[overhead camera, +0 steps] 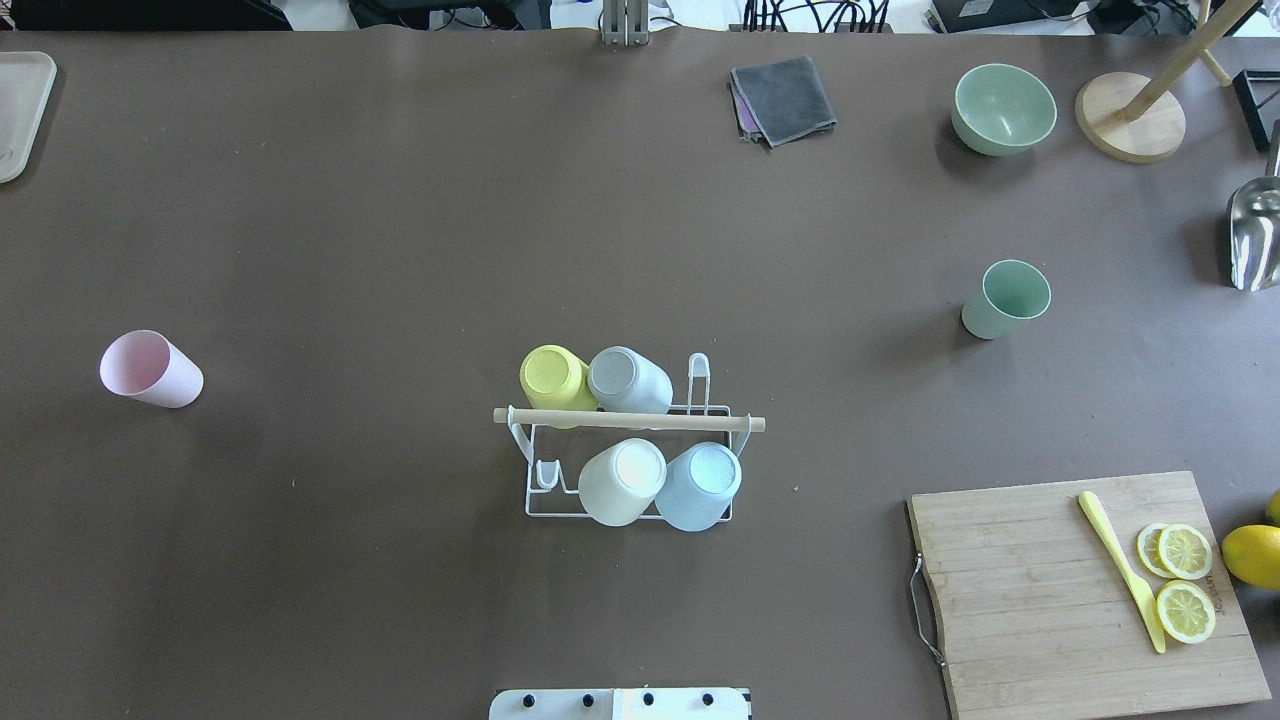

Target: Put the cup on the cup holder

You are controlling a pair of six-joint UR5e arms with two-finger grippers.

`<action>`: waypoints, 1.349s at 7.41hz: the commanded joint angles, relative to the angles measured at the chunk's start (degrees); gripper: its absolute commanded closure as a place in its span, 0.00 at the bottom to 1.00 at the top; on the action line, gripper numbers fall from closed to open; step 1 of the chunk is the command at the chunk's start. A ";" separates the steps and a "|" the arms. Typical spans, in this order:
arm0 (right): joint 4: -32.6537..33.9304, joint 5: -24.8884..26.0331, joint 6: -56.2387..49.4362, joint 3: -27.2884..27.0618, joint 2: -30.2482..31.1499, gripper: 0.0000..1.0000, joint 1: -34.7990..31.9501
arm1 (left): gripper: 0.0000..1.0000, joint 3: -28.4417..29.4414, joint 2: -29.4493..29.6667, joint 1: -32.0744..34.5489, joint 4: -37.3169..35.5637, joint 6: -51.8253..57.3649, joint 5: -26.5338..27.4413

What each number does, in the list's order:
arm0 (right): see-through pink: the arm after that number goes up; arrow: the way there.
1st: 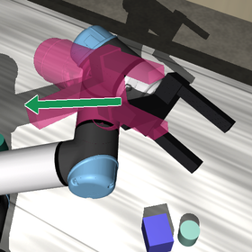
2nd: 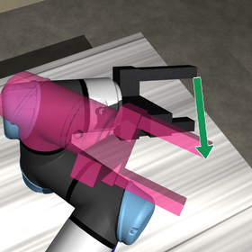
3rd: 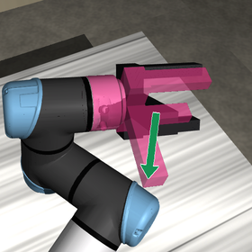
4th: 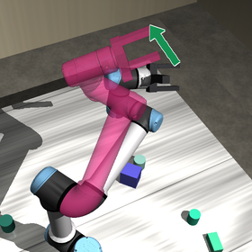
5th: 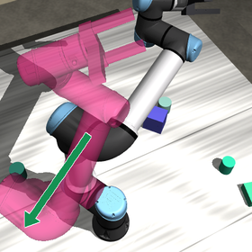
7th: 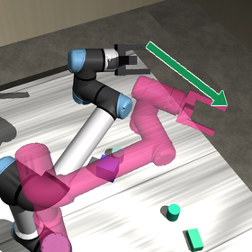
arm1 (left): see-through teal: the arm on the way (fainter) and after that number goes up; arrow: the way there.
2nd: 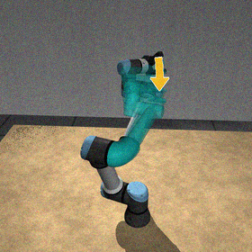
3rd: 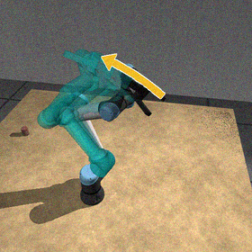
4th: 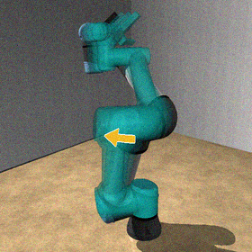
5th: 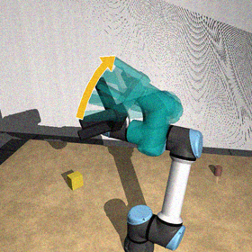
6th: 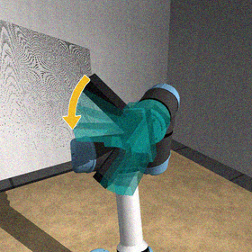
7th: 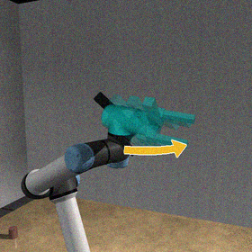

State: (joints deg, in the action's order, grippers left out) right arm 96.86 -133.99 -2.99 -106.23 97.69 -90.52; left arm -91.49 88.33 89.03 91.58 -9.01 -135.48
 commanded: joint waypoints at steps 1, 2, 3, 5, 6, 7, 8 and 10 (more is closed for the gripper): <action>0.00 0.04 0.52 -0.03 0.30 0.00 0.17 | 0.02 0.00 0.00 -0.08 0.00 -0.04 0.04; -0.17 0.13 0.53 -0.12 0.39 0.00 0.08 | 0.02 0.00 0.00 0.00 0.00 -0.05 0.04; -0.18 0.21 0.44 -0.47 0.13 0.00 0.17 | 0.02 0.00 0.00 0.00 0.00 -0.05 -0.05; -0.09 -0.49 0.53 -1.61 0.48 0.00 0.17 | 0.02 -0.09 0.09 -0.09 0.00 0.04 0.04; -0.09 -0.57 0.09 -1.62 0.31 0.00 0.60 | 0.02 0.00 0.09 -0.09 0.00 -0.04 0.04; 0.00 -0.58 0.09 -1.62 -0.13 0.00 2.17 | 0.02 0.00 0.00 -0.09 0.00 -0.05 0.04; -0.09 -0.58 -0.09 -1.79 -0.31 0.00 2.80 | 0.02 0.00 0.09 -0.09 0.00 -0.05 0.04; -0.09 -0.05 -0.18 -4.32 -0.31 0.00 6.30 | 0.02 -0.09 0.09 -0.09 0.00 -0.04 0.13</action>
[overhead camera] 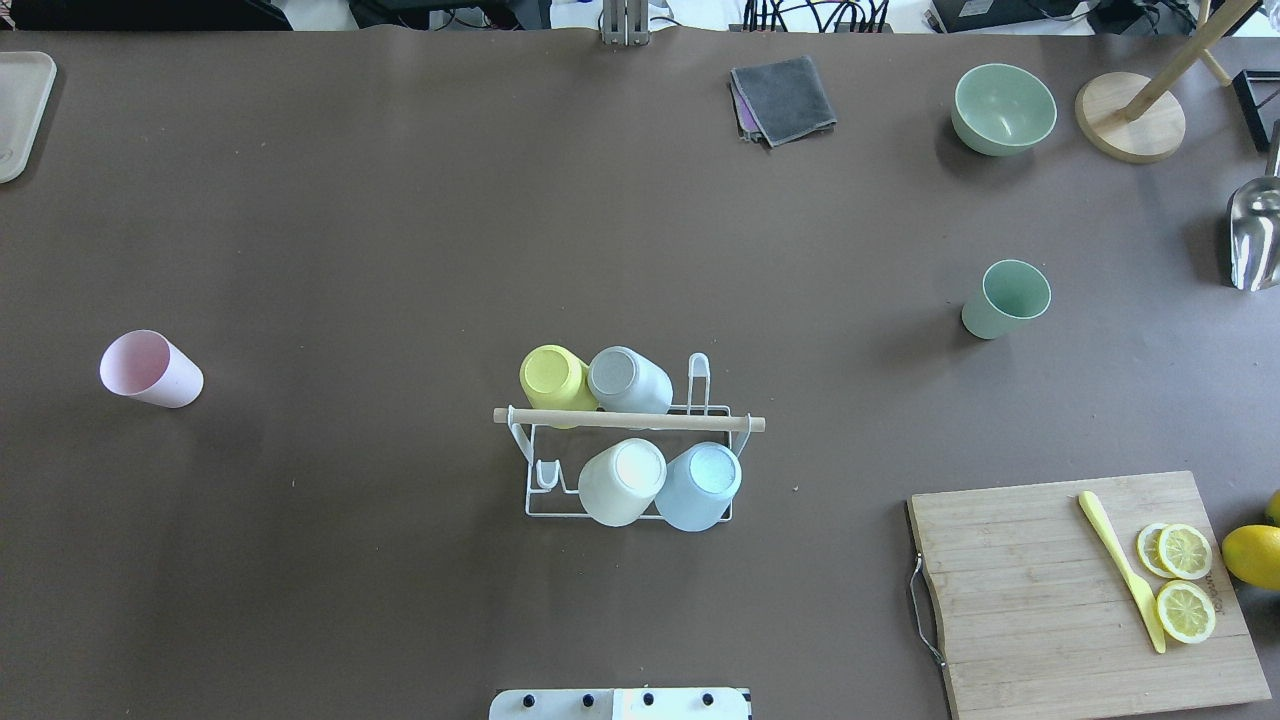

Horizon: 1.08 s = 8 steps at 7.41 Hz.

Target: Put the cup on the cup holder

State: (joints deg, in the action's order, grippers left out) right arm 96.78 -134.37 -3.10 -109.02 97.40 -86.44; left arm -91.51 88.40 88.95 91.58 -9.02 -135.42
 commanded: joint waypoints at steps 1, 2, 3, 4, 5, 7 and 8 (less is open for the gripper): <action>-0.01 0.51 -0.06 -2.33 -0.02 0.00 4.07 | 0.02 0.01 0.02 0.00 0.00 -0.04 0.07; -0.01 0.68 -0.06 -3.03 -1.58 0.00 8.00 | 0.02 0.01 0.02 0.00 0.09 -0.04 0.07; -0.01 0.77 -0.06 -3.21 -3.60 0.00 9.08 | 0.02 0.19 -0.07 -0.09 0.00 -0.04 0.15; 0.16 0.77 -0.06 -4.61 -4.84 0.00 10.31 | 0.02 0.28 0.01 -0.18 0.00 -0.04 0.16; 1.91 0.77 -0.06 -6.36 -5.02 0.00 11.80 | 0.02 0.37 0.10 -0.26 0.09 -0.04 0.16; 15.91 1.47 -0.06 -7.08 -13.07 0.00 13.22 | 0.02 0.89 1.16 -0.44 -0.18 -0.04 0.94; 20.07 3.74 -0.06 -7.17 -15.98 0.00 13.31 | 0.02 0.72 1.68 -0.44 -0.26 -0.04 1.82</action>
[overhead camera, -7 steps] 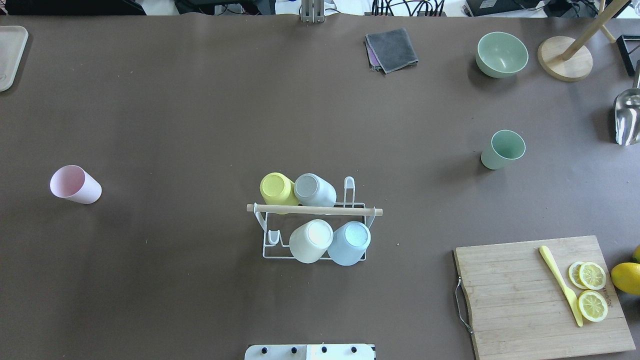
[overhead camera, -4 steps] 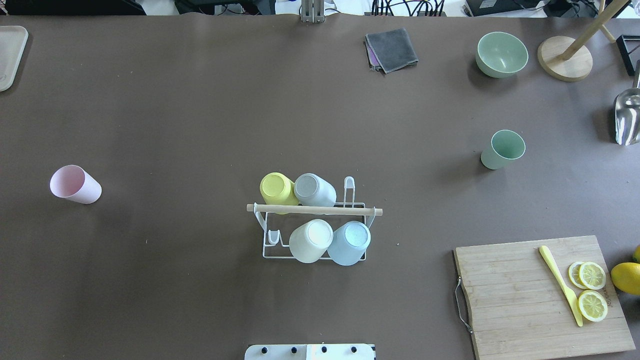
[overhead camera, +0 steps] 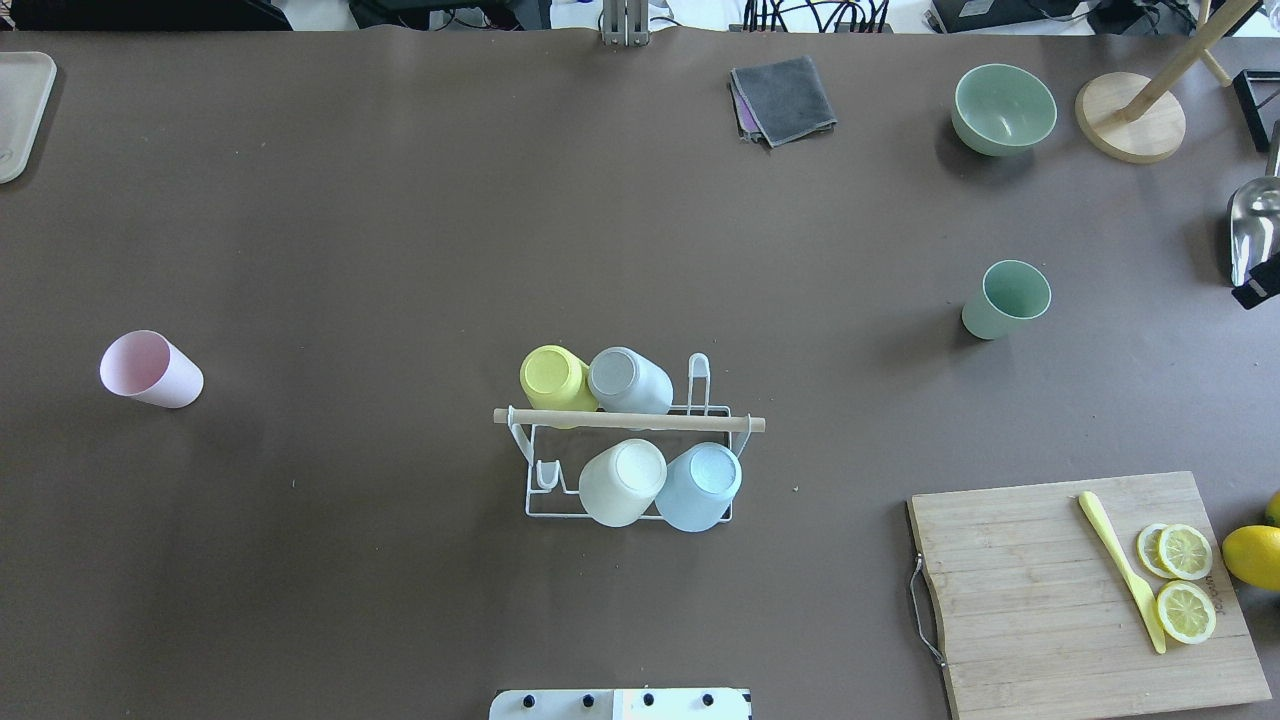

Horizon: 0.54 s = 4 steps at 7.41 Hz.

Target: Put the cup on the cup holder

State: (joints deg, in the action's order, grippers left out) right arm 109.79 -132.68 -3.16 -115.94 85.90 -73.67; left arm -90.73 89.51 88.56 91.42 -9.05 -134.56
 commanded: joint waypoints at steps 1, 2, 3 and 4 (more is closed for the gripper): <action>7.19 2.25 0.00 -0.25 -4.42 0.00 0.46 | 0.02 -0.06 1.01 -0.23 -0.10 0.00 1.05; 7.19 2.25 0.00 -0.08 -4.08 0.00 0.46 | 0.02 -0.06 1.63 -1.10 -0.19 0.00 0.96; 6.06 2.42 0.26 1.67 -4.16 0.00 2.72 | 0.02 -0.23 3.89 -1.89 -2.97 0.00 1.05; 3.44 2.95 0.44 5.60 -6.60 0.00 5.27 | 0.02 -0.23 9.75 -3.90 -11.35 0.00 1.14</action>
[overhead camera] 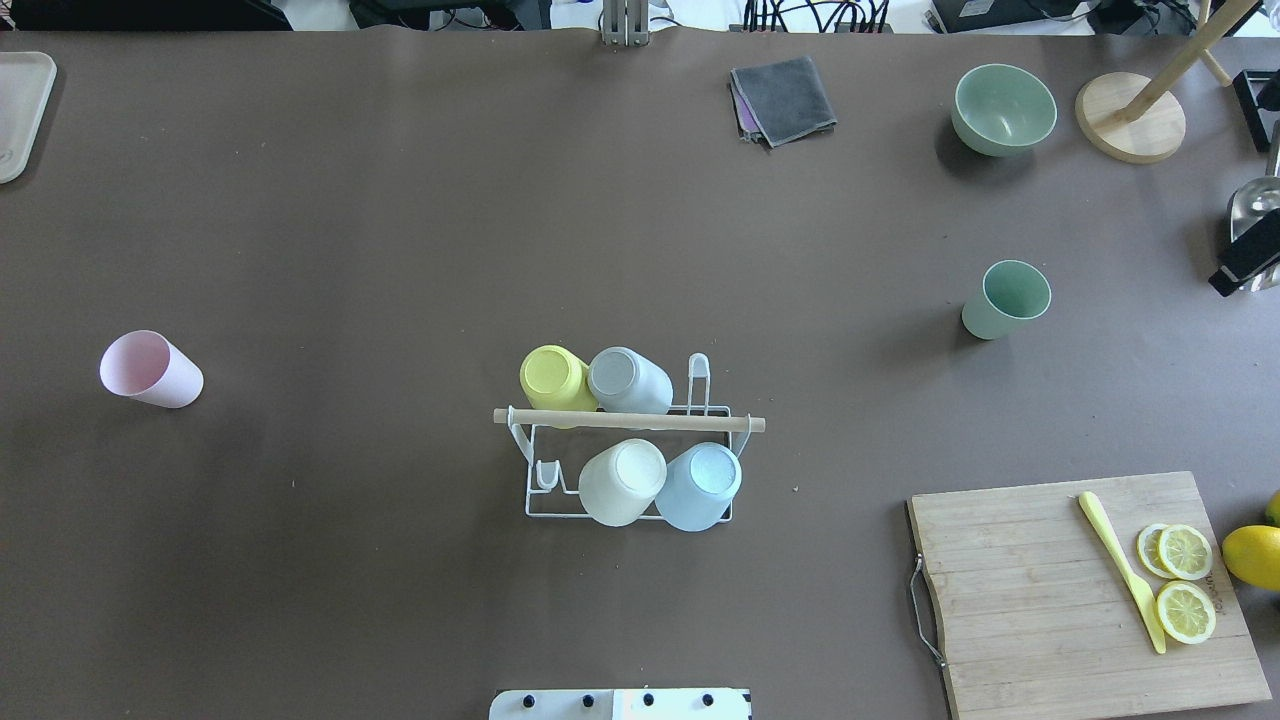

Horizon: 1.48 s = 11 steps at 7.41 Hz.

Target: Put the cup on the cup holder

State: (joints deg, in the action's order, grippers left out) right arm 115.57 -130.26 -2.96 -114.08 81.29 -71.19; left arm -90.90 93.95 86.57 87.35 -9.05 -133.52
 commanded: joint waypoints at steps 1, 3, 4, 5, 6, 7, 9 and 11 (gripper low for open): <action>-5.84 0.79 0.49 7.26 -3.32 0.00 5.95 | 0.02 0.11 11.11 -3.58 -13.72 0.00 2.54; -6.76 5.43 0.67 11.15 -7.98 0.00 9.92 | 0.02 -0.15 16.42 -5.09 -19.83 0.09 5.56; -6.85 6.76 0.59 11.42 -9.04 0.00 11.76 | 0.02 -0.50 16.88 -5.18 -20.02 0.09 5.12; -7.54 7.47 0.67 12.21 -10.70 0.00 12.04 | 0.02 -1.37 17.32 -5.44 -22.11 0.17 4.94; -7.55 7.47 0.93 12.91 -12.11 0.00 12.30 | 0.02 -1.90 17.49 -5.79 -23.18 0.61 4.94; -7.46 7.04 2.33 13.35 -12.73 0.00 12.39 | 0.02 -3.82 17.41 -6.23 -23.27 0.61 4.85; -7.46 7.12 2.34 15.37 -16.33 0.00 12.57 | 0.02 -3.32 17.41 -11.31 -23.37 0.53 1.36; -7.12 7.56 2.43 15.73 -18.00 0.00 13.44 | 0.02 -3.05 18.81 -17.30 -24.41 0.35 1.34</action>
State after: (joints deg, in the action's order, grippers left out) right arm 108.11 -122.98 -0.61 -98.72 64.76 -58.45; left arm -94.17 112.00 72.28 63.52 -8.60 -131.83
